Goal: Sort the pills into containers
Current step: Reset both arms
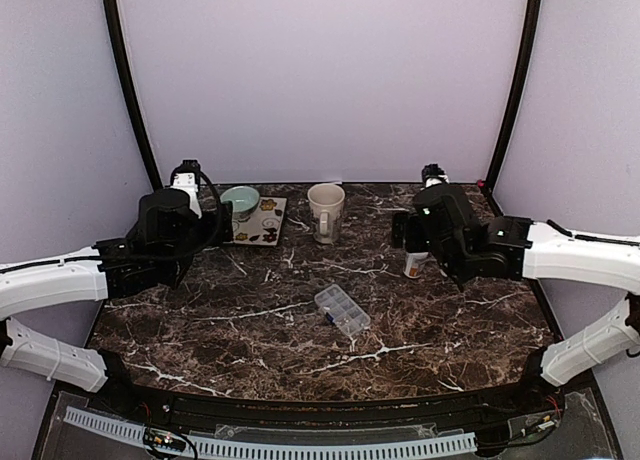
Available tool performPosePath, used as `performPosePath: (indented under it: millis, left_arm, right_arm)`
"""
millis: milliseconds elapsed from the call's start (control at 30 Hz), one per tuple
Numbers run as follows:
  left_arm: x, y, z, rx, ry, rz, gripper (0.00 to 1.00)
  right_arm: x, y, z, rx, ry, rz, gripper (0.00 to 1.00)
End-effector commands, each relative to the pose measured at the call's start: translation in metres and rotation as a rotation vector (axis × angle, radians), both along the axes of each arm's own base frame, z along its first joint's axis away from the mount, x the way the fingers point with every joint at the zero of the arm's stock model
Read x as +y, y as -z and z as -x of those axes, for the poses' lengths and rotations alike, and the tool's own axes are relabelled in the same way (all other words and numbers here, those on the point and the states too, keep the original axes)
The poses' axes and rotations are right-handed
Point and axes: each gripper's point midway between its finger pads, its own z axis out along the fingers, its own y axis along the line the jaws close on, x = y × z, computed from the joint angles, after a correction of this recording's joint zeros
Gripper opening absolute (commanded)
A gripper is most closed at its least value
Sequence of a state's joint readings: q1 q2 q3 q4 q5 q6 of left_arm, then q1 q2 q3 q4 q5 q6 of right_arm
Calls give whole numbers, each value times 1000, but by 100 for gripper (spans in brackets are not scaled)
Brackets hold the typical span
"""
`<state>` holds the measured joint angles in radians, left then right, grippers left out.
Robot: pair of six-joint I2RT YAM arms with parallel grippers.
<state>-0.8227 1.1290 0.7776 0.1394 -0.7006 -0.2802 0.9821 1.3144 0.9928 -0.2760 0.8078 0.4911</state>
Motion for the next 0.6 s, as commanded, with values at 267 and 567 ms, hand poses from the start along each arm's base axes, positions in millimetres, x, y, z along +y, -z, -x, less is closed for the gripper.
performPosePath:
  millis: [267,567]
  left_arm:
    - [77,-10,-14,-62,-226,-42,81]
    - [120,22,-26,10,-273,46,81]
  right_arm:
    - [-173,-20,-3,-127,444,-17,100]
    - [-220,4,8,-154,521,-89,100]
